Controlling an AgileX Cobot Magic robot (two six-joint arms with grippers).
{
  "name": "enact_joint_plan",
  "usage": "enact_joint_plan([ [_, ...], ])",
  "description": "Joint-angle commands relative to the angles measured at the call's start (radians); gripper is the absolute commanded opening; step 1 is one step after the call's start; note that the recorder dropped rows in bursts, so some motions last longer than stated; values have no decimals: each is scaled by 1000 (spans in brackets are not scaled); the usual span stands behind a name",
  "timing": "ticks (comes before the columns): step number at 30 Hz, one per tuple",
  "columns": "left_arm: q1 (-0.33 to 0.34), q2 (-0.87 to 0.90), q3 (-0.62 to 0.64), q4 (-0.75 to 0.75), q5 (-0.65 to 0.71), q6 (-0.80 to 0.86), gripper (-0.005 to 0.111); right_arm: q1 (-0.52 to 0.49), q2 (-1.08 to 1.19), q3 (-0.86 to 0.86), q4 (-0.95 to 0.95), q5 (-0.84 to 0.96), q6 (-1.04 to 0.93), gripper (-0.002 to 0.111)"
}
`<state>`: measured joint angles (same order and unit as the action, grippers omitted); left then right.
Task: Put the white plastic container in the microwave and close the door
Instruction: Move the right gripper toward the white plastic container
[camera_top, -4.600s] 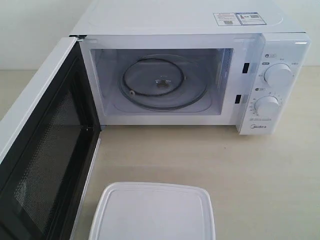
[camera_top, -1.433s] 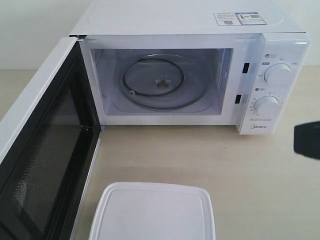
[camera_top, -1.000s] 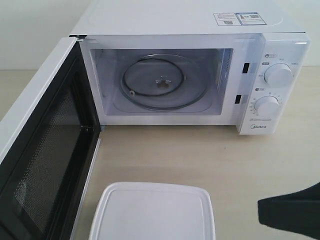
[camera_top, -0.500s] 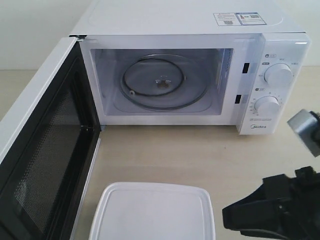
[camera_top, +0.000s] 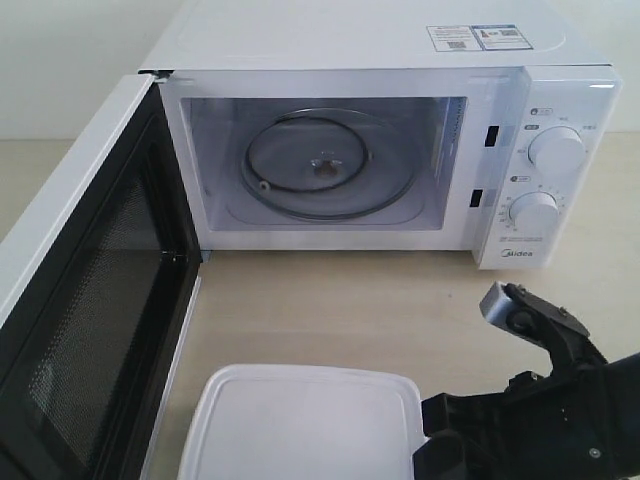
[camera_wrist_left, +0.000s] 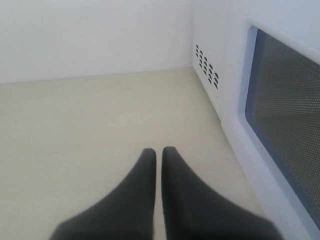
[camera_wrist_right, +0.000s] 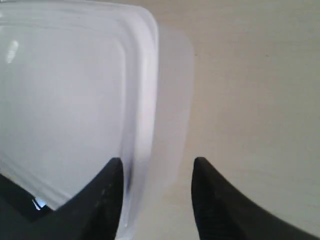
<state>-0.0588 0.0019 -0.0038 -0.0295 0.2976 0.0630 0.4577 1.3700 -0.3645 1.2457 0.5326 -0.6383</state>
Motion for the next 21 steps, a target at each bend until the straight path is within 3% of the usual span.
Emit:
enact_joint_plan([
  [1,2,-2,4,1,-1,6,4,4,51,4,21,-23,-39,43],
  [7,2,-2,4,1,-1,6,4,4,56,4,26,-87,-50,38],
  [9,2,-2,4,1,-1,6,4,4,56,4,28,-145,-48,29],
  [12,2,-2,4,1,-1,6,4,4,56,-26,52,-297,-50,6],
  [14,2,-2,4,1,-1,6,4,4,56,-72,45,-344,-51,0],
  [19,2,-2,4,1,-1,6,4,4,56,-144,-3,-342,-51,0],
  [20,2,-2,4,1,-1,6,4,4,56,-147,-7,-342,-51,2],
  [21,2,-2,4,1,-1,6,4,4,56,-147,-9,-339,-51,12],
])
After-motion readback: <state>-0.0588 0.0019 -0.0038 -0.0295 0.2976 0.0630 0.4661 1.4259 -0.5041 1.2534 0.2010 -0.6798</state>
